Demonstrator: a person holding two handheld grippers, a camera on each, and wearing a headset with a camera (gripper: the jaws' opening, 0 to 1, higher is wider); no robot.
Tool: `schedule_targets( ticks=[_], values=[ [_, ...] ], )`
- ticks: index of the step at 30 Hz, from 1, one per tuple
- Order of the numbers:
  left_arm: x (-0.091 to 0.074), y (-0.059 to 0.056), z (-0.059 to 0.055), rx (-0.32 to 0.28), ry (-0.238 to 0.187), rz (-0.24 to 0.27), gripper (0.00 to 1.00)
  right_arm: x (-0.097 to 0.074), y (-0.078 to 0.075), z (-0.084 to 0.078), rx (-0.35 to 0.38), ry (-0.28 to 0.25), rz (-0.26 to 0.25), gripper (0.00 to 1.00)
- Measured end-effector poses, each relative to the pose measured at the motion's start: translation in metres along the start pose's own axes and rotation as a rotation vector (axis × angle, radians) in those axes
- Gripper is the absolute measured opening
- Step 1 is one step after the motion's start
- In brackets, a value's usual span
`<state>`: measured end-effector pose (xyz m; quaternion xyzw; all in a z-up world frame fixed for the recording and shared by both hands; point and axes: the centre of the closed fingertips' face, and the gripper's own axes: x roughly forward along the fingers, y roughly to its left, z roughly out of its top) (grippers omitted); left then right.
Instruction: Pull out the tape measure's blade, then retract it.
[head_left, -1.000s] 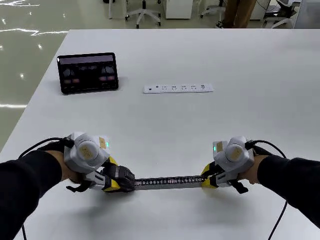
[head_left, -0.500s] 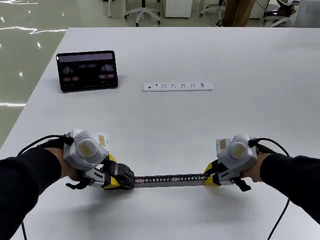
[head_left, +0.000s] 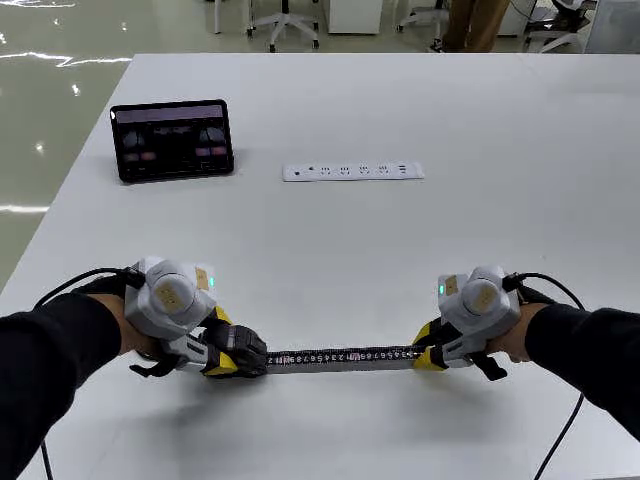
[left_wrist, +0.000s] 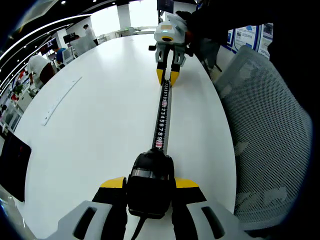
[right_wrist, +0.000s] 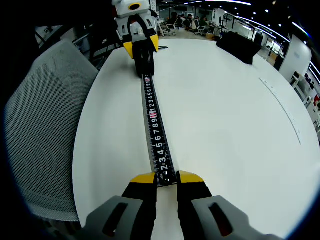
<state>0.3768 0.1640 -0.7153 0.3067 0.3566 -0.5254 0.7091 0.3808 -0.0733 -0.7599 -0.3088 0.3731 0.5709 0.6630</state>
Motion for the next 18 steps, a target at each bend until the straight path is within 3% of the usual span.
schedule_targets(
  ticks=[18],
  values=[
    [-0.002,-0.003,0.000,0.000,-0.007,0.015,0.30,-0.008,-0.001,-0.012,-0.001,0.028,-0.006,0.10]
  ],
)
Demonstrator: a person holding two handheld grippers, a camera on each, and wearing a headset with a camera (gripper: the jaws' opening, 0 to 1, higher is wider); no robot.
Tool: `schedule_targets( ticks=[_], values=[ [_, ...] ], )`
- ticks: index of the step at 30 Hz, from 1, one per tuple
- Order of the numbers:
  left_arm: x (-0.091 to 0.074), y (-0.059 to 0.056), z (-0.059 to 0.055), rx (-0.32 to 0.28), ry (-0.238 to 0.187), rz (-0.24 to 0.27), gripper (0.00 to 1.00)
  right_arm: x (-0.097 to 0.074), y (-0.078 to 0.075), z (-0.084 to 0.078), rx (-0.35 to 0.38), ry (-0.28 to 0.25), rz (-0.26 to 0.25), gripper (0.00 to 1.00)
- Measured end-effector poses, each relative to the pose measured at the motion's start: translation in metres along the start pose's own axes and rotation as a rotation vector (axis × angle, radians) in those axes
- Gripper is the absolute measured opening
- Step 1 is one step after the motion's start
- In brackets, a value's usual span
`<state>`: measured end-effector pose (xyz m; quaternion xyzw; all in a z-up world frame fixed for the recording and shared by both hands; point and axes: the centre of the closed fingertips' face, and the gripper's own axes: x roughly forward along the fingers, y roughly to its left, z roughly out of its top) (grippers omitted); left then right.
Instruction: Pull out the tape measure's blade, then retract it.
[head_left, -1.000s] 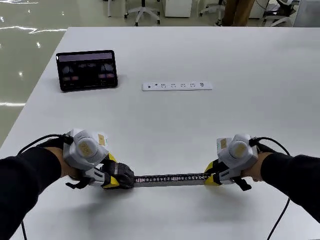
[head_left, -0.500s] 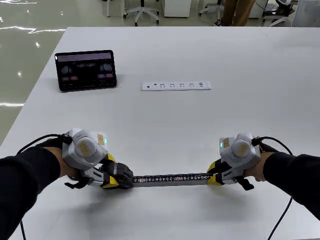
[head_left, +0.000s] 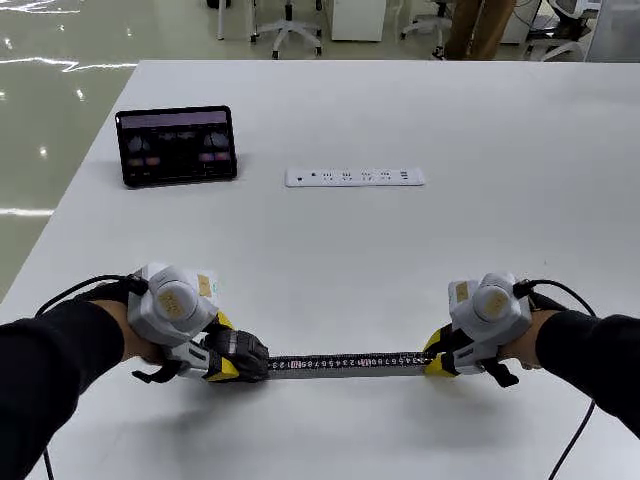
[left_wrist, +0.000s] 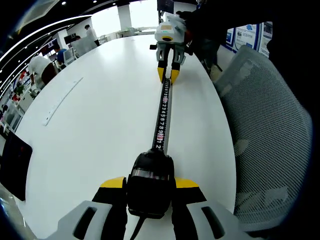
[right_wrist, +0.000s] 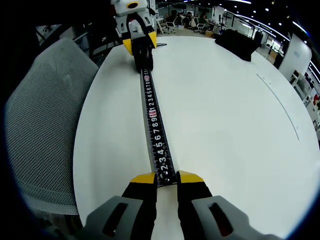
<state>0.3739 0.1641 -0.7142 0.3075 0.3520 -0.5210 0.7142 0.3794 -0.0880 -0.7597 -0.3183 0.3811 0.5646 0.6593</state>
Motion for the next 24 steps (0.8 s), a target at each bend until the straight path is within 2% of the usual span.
schedule_targets(
  ticks=[16,24],
  values=[
    [0.0025,-0.0008,0.0016,-0.001,0.009,0.012,0.30,-0.0005,0.0011,-0.0006,0.006,0.012,-0.021,0.11],
    [0.0033,0.0003,0.0020,-0.013,-0.003,0.007,0.30,-0.0010,-0.0011,-0.0009,0.019,-0.008,-0.009,0.11]
  ],
)
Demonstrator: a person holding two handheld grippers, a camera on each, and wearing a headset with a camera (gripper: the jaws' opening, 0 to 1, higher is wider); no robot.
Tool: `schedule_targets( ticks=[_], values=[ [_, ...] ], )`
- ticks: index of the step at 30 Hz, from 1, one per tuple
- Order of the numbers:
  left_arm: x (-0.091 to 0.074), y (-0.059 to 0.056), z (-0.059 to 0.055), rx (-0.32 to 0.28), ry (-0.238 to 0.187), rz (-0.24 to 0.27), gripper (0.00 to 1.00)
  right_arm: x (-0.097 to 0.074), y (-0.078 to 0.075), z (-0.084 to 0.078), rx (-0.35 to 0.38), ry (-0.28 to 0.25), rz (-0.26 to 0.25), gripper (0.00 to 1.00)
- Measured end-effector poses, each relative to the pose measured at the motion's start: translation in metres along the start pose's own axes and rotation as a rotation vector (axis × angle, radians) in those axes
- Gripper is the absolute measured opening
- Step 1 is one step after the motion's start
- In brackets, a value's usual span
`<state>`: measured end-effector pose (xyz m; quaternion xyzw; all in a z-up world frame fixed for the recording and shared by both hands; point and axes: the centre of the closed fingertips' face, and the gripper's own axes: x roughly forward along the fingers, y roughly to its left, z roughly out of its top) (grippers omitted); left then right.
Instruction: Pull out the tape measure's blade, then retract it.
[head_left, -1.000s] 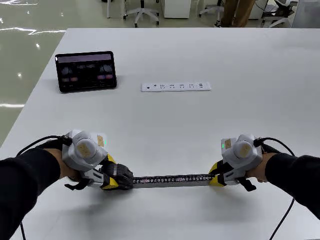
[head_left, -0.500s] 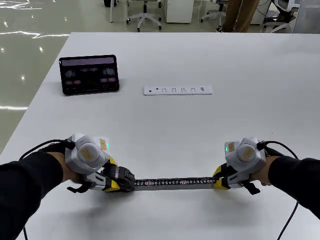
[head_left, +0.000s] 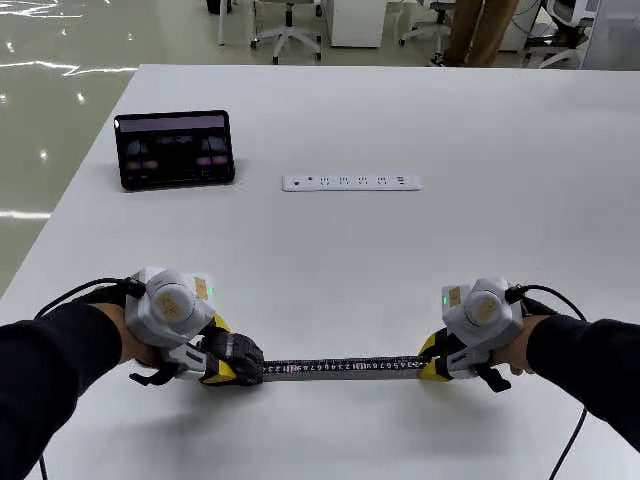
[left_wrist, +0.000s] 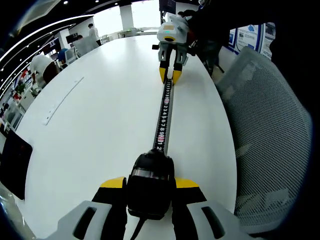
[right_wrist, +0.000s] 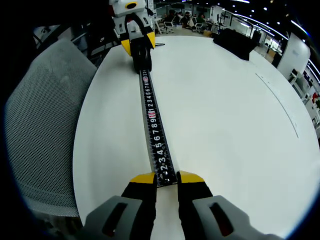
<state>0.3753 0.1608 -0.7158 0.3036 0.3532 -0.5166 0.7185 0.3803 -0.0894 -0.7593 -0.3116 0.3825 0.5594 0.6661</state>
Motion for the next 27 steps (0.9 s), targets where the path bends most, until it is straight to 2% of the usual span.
schedule_targets(
  ticks=[4,6,7,8,10,12,14,15,16,18,20,21,22,23,24,25,26,27],
  values=[
    [0.000,0.000,0.000,0.004,0.001,-0.002,0.30,0.001,0.001,0.001,0.002,-0.004,0.000,0.11],
    [0.000,0.003,0.001,0.001,0.015,0.006,0.31,0.001,0.001,0.001,0.002,-0.002,-0.001,0.12],
    [-0.003,0.007,-0.001,-0.053,0.025,0.043,0.31,0.001,0.000,0.002,-0.013,0.004,-0.004,0.12],
    [-0.004,0.008,0.001,-0.111,0.005,0.051,0.33,0.001,-0.001,0.001,-0.016,0.013,-0.018,0.12],
    [-0.009,0.008,0.000,-0.134,-0.011,0.050,0.40,-0.002,-0.009,0.002,-0.019,0.020,-0.067,0.17],
    [-0.016,0.012,-0.007,-0.147,-0.011,0.077,0.49,-0.008,-0.012,0.009,0.009,-0.021,-0.089,0.20],
    [-0.026,0.017,-0.009,-0.247,-0.072,0.115,0.54,-0.019,-0.020,0.017,0.012,-0.066,-0.147,0.26],
    [-0.030,0.019,-0.009,-0.291,-0.098,0.131,0.57,-0.022,-0.022,0.021,0.004,-0.084,-0.165,0.34],
    [-0.038,0.023,-0.014,-0.346,-0.127,0.163,0.61,-0.030,-0.026,0.024,0.032,-0.112,-0.200,0.39],
    [-0.047,0.027,-0.020,-0.398,-0.159,0.209,0.73,-0.038,-0.028,0.026,0.072,-0.148,-0.225,0.45],
    [-0.057,0.025,-0.028,-0.467,-0.200,0.241,0.82,-0.051,-0.026,0.028,0.101,-0.189,-0.261,0.47],
    [-0.064,0.025,-0.030,-0.503,-0.238,0.263,0.86,-0.058,-0.025,0.027,0.121,-0.219,-0.283,0.49],
    [-0.068,0.024,-0.031,-0.520,-0.262,0.276,0.91,-0.062,-0.024,0.026,0.133,-0.229,-0.296,0.51],
    [-0.077,0.023,-0.032,-0.546,-0.308,0.306,0.99,-0.067,-0.022,0.020,0.144,-0.230,-0.321,0.54],
    [-0.083,0.022,-0.038,-0.568,-0.309,0.327,0.99,-0.071,-0.020,0.015,0.158,-0.231,-0.338,0.60],
    [-0.089,0.024,-0.040,-0.588,-0.333,0.360,1.00,-0.075,-0.019,0.012,0.175,-0.241,-0.362,0.64],
    [-0.100,0.026,-0.043,-0.602,-0.373,0.402,1.00,-0.083,-0.016,0.009,0.217,-0.278,-0.387,0.66],
    [-0.107,0.025,-0.045,-0.623,-0.399,0.417,1.00,-0.087,-0.011,0.008,0.240,-0.298,-0.392,0.69]
  ],
)
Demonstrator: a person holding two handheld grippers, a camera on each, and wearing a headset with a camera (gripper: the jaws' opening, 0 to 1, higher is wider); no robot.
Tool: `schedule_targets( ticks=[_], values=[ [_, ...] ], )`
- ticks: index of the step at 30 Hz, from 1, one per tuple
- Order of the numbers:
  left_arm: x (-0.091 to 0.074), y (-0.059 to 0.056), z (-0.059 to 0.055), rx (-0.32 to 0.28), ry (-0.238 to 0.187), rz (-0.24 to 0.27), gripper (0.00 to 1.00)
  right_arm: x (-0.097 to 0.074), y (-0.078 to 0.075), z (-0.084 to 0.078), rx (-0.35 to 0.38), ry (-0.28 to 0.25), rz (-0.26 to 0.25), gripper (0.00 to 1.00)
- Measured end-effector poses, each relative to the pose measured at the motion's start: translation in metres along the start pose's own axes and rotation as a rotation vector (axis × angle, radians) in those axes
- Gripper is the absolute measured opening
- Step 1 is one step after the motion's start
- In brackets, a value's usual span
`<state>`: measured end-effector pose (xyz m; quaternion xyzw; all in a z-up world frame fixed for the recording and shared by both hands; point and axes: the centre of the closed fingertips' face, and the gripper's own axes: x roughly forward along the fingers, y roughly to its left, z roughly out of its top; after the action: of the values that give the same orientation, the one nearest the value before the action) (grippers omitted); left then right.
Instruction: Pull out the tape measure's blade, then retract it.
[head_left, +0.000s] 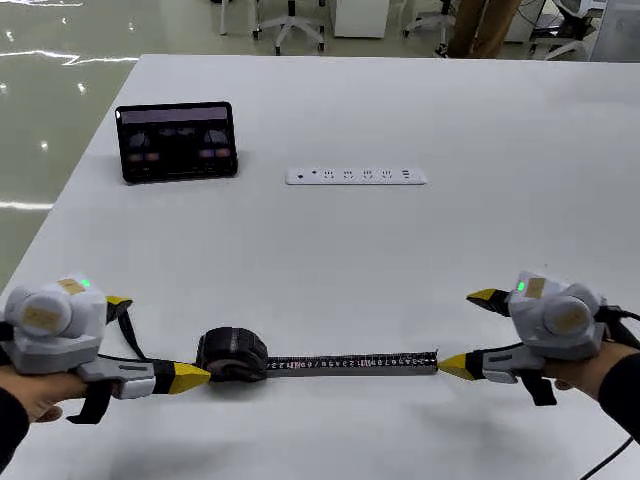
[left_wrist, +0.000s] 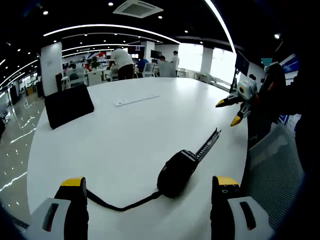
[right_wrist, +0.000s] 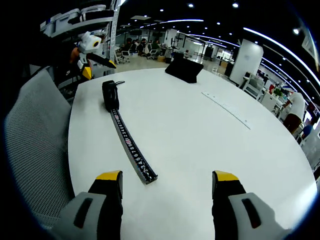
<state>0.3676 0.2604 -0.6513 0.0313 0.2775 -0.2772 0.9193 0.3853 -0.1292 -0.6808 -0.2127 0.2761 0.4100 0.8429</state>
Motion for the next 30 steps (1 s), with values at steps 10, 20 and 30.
schedule_targets(
  ticks=[10,20,30],
  values=[
    [-0.052,0.018,-0.016,-0.045,-0.057,0.092,1.00,-0.054,0.016,-0.040,0.087,-0.007,-0.114,0.82],
    [-0.063,0.010,-0.041,-0.026,-0.019,0.093,1.00,-0.085,0.019,-0.071,0.151,0.018,-0.164,0.92],
    [-0.061,0.004,-0.034,0.040,-0.017,0.065,1.00,-0.095,0.024,-0.080,0.174,0.021,-0.153,1.00]
  ],
)
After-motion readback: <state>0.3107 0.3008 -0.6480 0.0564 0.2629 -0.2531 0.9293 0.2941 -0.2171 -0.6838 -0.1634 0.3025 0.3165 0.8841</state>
